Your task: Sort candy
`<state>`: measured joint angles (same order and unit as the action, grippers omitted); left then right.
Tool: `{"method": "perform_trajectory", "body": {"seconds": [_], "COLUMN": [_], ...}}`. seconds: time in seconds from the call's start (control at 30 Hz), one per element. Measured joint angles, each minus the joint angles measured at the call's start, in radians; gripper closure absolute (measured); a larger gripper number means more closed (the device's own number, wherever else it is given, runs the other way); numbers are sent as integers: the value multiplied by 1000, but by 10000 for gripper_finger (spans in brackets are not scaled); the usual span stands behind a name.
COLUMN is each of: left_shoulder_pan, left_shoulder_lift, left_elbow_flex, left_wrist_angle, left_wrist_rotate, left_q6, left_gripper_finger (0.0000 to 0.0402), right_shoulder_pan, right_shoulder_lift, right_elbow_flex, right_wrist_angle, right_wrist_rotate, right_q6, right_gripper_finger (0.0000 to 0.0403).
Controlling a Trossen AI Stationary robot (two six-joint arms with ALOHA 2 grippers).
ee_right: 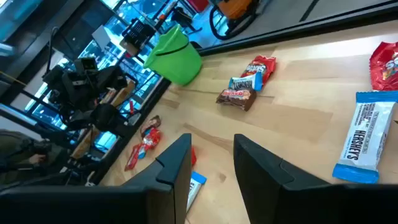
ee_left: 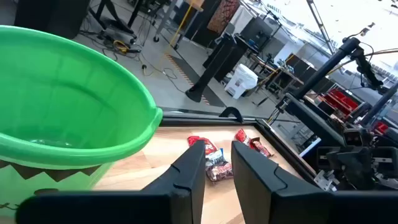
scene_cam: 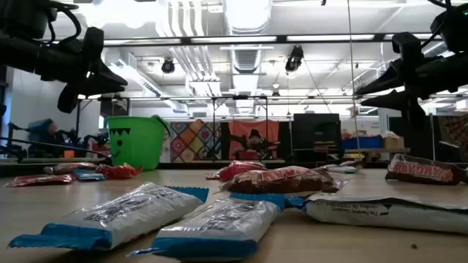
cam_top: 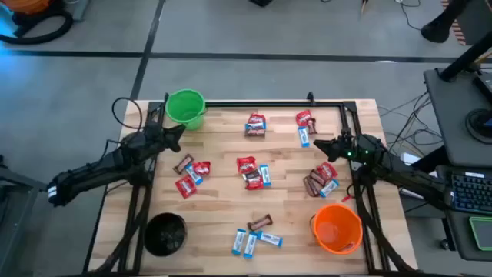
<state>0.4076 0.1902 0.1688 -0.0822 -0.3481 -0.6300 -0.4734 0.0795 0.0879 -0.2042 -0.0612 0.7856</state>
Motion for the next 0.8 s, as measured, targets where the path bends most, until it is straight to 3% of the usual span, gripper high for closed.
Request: {"method": "perform_trajectory", "body": {"seconds": [0.43,0.8], "left_shoulder_pan": [0,0], "left_shoulder_lift": [0,0], "left_elbow_flex": [0,0], "left_wrist_angle": [1,1], "left_wrist_rotate": [0,-8], "left_q6": [93,-137], "left_gripper_finger": [340,340], "right_shoulder_pan": [0,0], "right_shoulder_lift": [0,0], "right_elbow_flex": [0,0], "right_wrist_angle": [0,0], "right_wrist_rotate": [0,1], "right_q6": [33,28], "right_gripper_finger": [296,296]}}
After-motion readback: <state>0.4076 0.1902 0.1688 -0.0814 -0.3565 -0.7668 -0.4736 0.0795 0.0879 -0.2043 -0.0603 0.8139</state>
